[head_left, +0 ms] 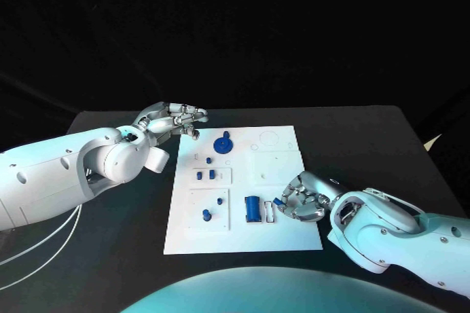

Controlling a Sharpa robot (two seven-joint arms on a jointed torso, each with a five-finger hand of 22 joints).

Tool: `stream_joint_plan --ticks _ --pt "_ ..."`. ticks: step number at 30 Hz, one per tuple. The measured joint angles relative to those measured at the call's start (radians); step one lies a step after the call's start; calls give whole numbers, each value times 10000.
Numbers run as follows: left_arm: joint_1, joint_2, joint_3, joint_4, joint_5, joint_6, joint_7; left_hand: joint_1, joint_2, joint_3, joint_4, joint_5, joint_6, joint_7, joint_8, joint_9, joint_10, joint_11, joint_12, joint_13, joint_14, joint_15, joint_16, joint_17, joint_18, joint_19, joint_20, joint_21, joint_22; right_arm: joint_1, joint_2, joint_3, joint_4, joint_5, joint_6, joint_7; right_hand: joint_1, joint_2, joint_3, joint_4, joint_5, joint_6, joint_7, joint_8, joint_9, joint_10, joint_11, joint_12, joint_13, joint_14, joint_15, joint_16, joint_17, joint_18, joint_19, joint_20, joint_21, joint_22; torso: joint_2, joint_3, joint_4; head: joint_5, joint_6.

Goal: Assemble the parts on the task board

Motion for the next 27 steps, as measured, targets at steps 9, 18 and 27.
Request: stream_joint_plan --ticks 9,18,27 --pt "0 -3 0 71 0 10 -8 0 0 0 0 0 0 0 0 0 -36 36 0 12 0 0 0 1 0 0 0 0 -1 -73 345 -1 -256 879 27 5 -710 -80 13 69 -361 36 -106 117 302 0 0 114 -1 0 1 0 8 1 0 0 0 -1 6 0 -7 21 0" --pt "0 -10 0 73 0 15 -16 0 0 0 0 0 0 0 0 1 -35 36 0 11 0 0 0 1 0 0 0 0 -1 -148 520 -5 -467 1312 131 -28 -971 -51 -45 127 -618 78 -147 157 361 -2 -1 114 -2 0 1 0 7 0 0 0 0 -2 6 6 -13 40 0" --pt "0 -6 0 75 1 21 -24 0 0 0 0 0 0 0 0 2 -35 35 0 10 0 0 0 2 0 0 0 0 -2 -160 723 0 -607 1393 172 -49 -1194 -64 -198 193 -919 116 -183 212 443 1 -70 114 -3 0 1 0 7 0 0 0 -1 -3 6 16 -12 45 0"
